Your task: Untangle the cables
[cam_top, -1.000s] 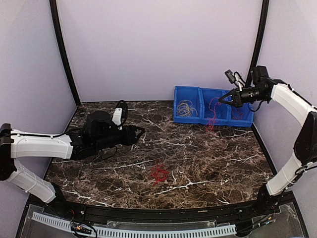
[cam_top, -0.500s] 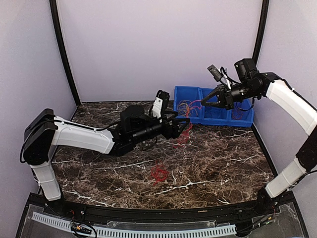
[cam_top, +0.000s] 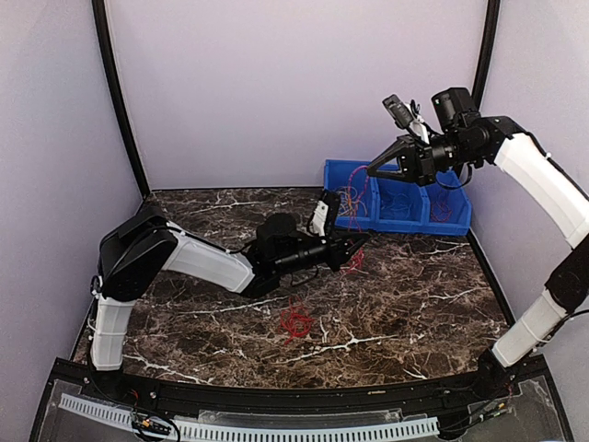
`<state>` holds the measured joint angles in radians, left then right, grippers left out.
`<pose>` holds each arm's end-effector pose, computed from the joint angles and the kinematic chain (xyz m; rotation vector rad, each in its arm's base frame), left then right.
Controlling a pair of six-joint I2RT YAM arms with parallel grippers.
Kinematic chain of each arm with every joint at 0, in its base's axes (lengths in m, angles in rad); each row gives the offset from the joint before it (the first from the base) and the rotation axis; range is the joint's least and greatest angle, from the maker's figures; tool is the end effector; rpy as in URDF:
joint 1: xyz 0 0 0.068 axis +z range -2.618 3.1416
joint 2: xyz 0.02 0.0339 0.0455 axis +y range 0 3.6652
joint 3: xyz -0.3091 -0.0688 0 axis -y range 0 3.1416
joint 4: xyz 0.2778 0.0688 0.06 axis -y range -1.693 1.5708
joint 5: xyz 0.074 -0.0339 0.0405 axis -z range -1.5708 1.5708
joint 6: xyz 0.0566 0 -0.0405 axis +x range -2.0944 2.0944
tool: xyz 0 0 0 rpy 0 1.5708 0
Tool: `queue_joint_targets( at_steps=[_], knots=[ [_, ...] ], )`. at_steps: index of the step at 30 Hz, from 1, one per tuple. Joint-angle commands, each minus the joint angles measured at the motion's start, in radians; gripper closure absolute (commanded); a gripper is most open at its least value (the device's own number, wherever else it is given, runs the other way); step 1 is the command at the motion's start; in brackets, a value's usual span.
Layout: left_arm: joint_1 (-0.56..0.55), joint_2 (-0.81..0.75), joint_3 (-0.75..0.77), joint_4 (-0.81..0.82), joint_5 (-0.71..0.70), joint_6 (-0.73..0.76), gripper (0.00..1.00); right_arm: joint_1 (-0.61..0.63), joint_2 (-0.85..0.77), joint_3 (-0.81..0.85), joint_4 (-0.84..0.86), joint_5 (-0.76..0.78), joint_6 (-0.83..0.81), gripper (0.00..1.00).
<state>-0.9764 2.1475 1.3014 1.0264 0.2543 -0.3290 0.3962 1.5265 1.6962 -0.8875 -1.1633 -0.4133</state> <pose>0.2930 -0.4589 0.2275 0.6952 1.3493 -1.2447 0.2960 0.1802 0.4649 -1.3171 1.5795 1.2880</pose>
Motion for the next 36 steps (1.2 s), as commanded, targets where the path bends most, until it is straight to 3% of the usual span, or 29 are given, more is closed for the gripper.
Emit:
queue_joint_targets(
  at_steps=[1, 6, 14, 17, 23, 26, 30, 36],
  knots=[
    [-0.002, 0.007, -0.014, 0.114, 0.065, -0.060, 0.91, 0.002, 0.010, 0.093, -0.002, -0.045, 0.014, 1.00],
    [-0.002, 0.012, -0.084, 0.139, 0.078, -0.084, 0.94, -0.003, 0.015, 0.180, 0.032, -0.039, 0.048, 1.00],
    [-0.002, 0.021, -0.147, 0.148, 0.087, -0.098, 0.90, -0.033, 0.040, 0.271, 0.057, -0.069, 0.084, 1.00],
    [-0.004, 0.022, -0.157, 0.146, 0.098, -0.097, 0.84, -0.053, 0.045, 0.285, 0.071, -0.085, 0.101, 1.00],
    [-0.004, 0.025, -0.179, 0.139, 0.094, -0.098, 0.84, -0.112, 0.052, 0.313, 0.099, -0.123, 0.136, 1.00],
    [-0.004, 0.025, -0.189, 0.121, 0.091, -0.095, 0.84, -0.155, 0.038, 0.304, 0.176, -0.151, 0.196, 1.00],
    [-0.004, 0.025, -0.195, 0.076, 0.089, -0.087, 0.80, -0.229, -0.013, 0.212, 0.419, -0.185, 0.373, 1.00],
    [-0.005, 0.020, -0.236, 0.071, 0.086, -0.100, 0.75, -0.307, -0.007, 0.179, 0.531, -0.162, 0.449, 1.00]
  ],
)
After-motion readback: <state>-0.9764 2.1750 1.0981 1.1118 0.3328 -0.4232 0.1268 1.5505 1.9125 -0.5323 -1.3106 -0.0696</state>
